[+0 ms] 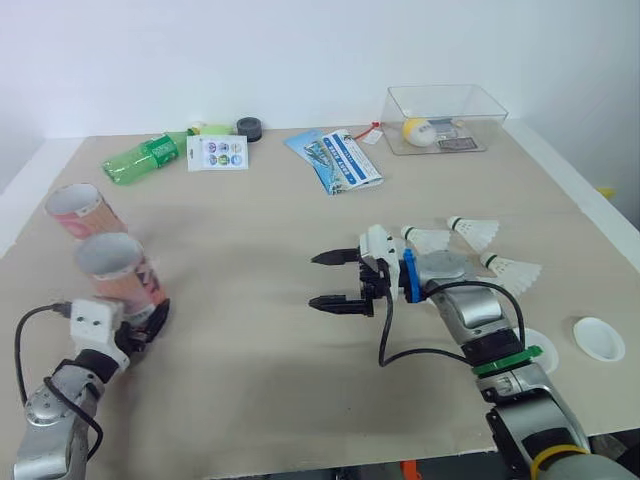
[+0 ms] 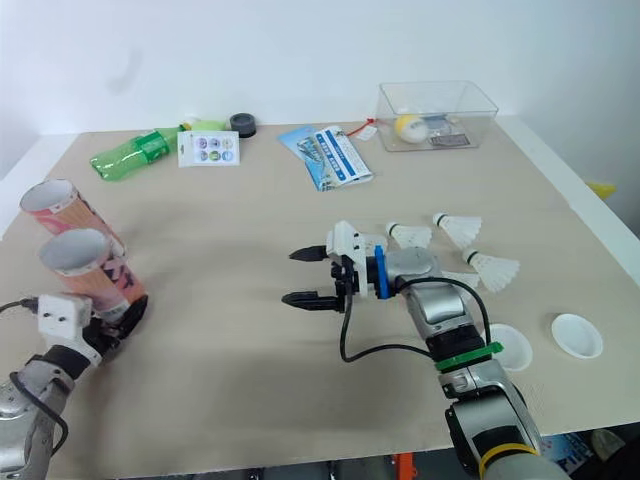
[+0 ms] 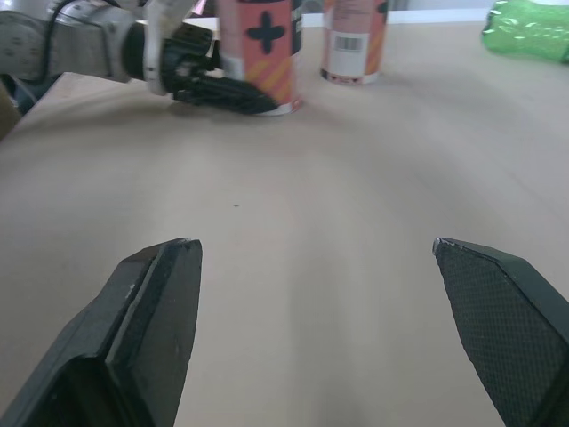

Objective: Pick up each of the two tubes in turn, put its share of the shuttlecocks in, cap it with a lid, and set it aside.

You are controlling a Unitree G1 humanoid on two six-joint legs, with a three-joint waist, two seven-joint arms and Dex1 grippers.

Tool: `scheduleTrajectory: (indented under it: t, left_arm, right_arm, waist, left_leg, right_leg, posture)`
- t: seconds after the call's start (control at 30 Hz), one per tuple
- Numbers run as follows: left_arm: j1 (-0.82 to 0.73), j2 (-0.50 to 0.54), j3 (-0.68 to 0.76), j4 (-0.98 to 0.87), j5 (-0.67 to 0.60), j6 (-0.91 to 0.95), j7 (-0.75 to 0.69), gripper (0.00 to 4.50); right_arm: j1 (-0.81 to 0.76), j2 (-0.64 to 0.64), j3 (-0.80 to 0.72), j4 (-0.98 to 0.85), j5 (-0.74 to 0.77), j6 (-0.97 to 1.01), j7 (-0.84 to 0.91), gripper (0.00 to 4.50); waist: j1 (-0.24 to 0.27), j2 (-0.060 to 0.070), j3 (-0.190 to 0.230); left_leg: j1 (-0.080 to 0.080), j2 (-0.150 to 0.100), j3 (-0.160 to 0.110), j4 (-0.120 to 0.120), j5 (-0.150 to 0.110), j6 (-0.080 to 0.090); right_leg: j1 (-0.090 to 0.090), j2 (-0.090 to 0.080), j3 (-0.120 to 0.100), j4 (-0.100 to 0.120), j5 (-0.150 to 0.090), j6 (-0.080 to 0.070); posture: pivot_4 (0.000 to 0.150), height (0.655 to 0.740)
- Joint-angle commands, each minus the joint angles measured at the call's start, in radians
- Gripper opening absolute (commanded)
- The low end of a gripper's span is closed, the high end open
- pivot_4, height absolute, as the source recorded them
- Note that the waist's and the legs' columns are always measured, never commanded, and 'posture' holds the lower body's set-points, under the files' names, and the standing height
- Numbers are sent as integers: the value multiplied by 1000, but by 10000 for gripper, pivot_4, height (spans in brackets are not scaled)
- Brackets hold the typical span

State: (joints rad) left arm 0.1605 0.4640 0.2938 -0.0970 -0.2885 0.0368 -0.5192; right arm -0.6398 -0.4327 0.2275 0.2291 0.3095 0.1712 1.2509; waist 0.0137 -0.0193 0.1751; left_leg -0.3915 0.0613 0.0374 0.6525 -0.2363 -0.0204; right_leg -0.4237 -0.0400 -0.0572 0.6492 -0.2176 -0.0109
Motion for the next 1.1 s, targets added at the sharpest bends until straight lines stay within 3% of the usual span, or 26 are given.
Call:
scheduleTrajectory:
  t: [0.03, 0.3, 0.47, 0.77, 0.93, 1.1]
  left_arm:
    - [-27, 36, -246, -57, 78, -21, -178, 33399]
    - [-282, 124, -476, 40, 118, -54, -477, 33399]
    - [-477, 104, -534, 180, 79, -22, -643, 33399]
    - [-765, 78, -670, 407, 164, -18, -901, 33399]
    - [-906, 93, -735, 448, 238, 49, -987, 33399]
    - [-961, 83, -783, 464, 322, 106, -958, 33399]
  right_arm:
    - [8, -25, -49, -87, 30, 13, -6, 45000]
    - [115, -119, -146, -269, 94, 116, -61, 45000]
    - [199, -160, -200, -336, 114, 147, -105, 45000]
    - [310, -214, -269, -429, 185, 153, -95, 45000]
    - [333, -248, -292, -425, 167, 106, -91, 45000]
    - [361, -300, -374, -377, 173, 71, -100, 45000]
  waist:
    - [8, 1, 0]
    - [23, 1, -1]
    - [20, 1, -1]
    - [19, 0, 0]
    - [16, -1, 0]
    - [15, -1, 0]
  left_leg:
    - [0, -1, 1, 0, 0, 0]
    - [-2, -9, 5, 1, -2, 1]
    - [-4, -12, 3, 1, -3, 2]
    - [-5, -13, 2, 3, -5, 6]
    - [-6, -15, 2, 3, -6, 7]
    - [-5, -15, 2, 4, -7, 9]
  right_leg:
    - [0, -1, 0, 0, 0, 1]
    - [0, -7, 8, -4, 1, 12]
    - [0, -8, 7, -4, -2, 14]
    - [0, -8, 8, -4, -4, 16]
    - [0, -8, 11, -4, -4, 18]
    - [0, -7, 12, -4, -5, 19]
  posture:
    - [1500, 7400]
    - [1500, 7400]
    - [1500, 7400]
    - [1500, 7400]
    - [1500, 7400]
    - [1500, 7400]
